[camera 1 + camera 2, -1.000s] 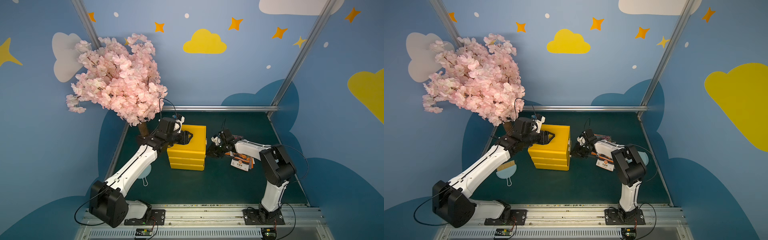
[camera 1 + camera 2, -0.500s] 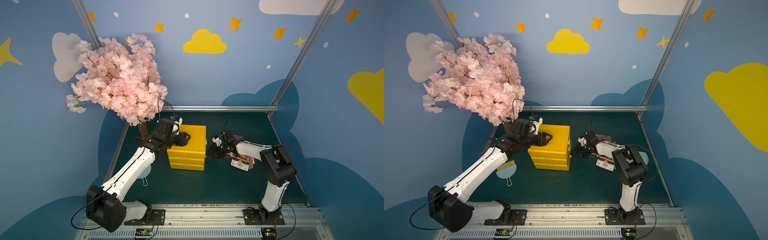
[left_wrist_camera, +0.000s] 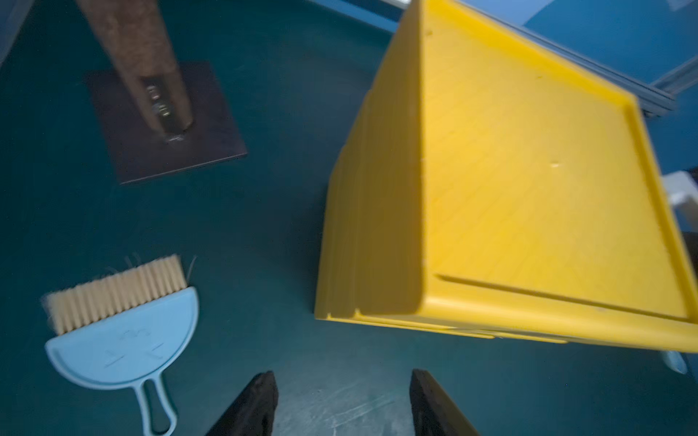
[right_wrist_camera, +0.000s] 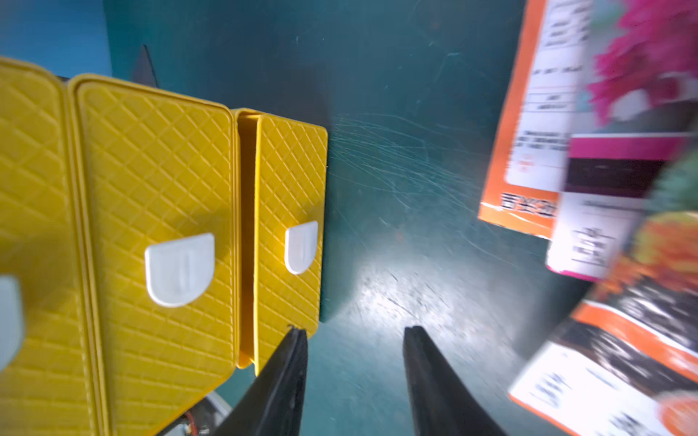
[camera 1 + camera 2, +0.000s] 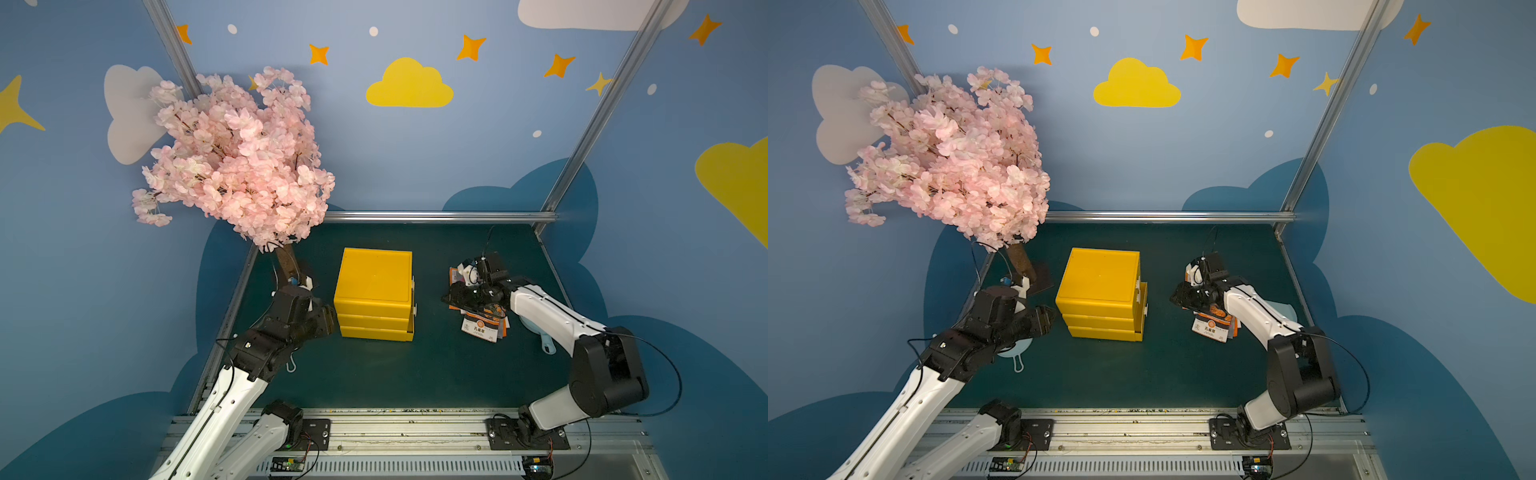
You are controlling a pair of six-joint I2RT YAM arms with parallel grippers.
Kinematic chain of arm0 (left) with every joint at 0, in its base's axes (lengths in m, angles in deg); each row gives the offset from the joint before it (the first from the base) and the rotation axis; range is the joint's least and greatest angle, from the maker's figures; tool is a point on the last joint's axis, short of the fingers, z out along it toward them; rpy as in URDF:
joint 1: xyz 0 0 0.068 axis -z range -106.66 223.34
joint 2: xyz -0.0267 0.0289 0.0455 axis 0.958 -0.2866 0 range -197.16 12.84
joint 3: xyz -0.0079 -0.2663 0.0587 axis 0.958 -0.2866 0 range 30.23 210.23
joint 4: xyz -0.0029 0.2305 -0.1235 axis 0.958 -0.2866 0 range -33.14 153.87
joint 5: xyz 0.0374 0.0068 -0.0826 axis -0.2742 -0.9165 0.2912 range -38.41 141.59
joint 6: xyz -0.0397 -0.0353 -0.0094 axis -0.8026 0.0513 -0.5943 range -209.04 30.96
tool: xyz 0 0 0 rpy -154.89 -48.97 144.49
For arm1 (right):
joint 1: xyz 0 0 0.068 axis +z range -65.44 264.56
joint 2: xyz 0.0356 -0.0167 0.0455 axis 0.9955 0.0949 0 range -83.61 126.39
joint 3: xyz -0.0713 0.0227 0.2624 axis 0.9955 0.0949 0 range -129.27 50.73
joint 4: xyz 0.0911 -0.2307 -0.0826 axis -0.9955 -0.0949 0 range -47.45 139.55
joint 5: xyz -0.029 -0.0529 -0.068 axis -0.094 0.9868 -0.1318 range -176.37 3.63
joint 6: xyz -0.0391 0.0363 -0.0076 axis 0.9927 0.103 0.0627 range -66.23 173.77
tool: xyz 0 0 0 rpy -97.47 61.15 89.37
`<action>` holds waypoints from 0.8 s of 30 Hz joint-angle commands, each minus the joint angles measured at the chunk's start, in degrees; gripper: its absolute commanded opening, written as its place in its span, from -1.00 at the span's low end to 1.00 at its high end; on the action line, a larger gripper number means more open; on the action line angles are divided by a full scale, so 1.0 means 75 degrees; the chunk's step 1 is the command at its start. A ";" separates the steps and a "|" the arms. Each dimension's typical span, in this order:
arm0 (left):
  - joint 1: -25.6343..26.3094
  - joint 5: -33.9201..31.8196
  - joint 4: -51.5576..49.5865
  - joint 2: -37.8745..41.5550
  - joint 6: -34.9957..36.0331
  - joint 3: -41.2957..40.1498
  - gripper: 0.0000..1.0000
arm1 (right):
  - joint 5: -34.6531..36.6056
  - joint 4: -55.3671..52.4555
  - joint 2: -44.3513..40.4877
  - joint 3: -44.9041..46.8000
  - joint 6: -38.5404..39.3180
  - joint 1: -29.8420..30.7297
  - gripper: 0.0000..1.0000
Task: Take the seed bags out of the drawer
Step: Reset both arms
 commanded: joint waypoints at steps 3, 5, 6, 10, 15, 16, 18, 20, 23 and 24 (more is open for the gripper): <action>-0.0821 -0.0838 0.0549 0.0330 -0.0202 -0.0590 0.44 | 0.1358 -0.0869 -0.1248 -0.0287 0.0769 0.0025 -0.05; -0.1072 -0.1058 0.1133 0.0346 0.0135 -0.0865 0.60 | 0.1853 -0.0890 -0.1855 -0.0252 0.0899 0.0033 0.01; -0.1124 -0.1036 0.1480 0.0325 0.0466 -0.0958 0.65 | 0.2190 -0.0838 -0.2110 -0.0201 0.0841 0.0036 0.06; -0.1127 -0.1104 0.1716 -0.0183 0.1395 -0.0746 1.00 | 0.2983 0.0240 -0.2983 0.0397 0.1335 -0.0054 0.44; -0.1142 -0.2104 0.2821 -0.0453 0.1386 -0.1475 1.00 | 0.3545 0.0895 -0.3653 0.0765 0.2237 -0.0045 0.19; -0.1185 -0.2172 0.3352 -0.0440 0.1594 -0.1785 1.00 | 0.3877 0.1558 -0.3875 0.1158 0.2167 -0.0046 0.18; -0.1548 -0.2239 0.4133 -0.0570 0.1536 -0.2265 1.00 | 0.4221 0.2810 -0.4302 0.1978 0.2527 -0.0080 0.47; -0.2279 -0.1481 0.4821 -0.0893 0.1442 -0.2556 1.00 | 0.4766 0.4376 -0.4596 0.2936 0.2927 -0.0280 0.62; -0.2663 -0.1447 0.6182 -0.1476 0.1635 -0.3102 1.00 | 0.4924 0.4615 -0.4460 0.3394 0.2875 -0.1026 0.69; -0.2708 -0.1511 0.6609 -0.1637 0.1733 -0.3268 1.00 | 0.4958 0.4574 -0.4350 0.3483 0.2866 -0.1220 0.70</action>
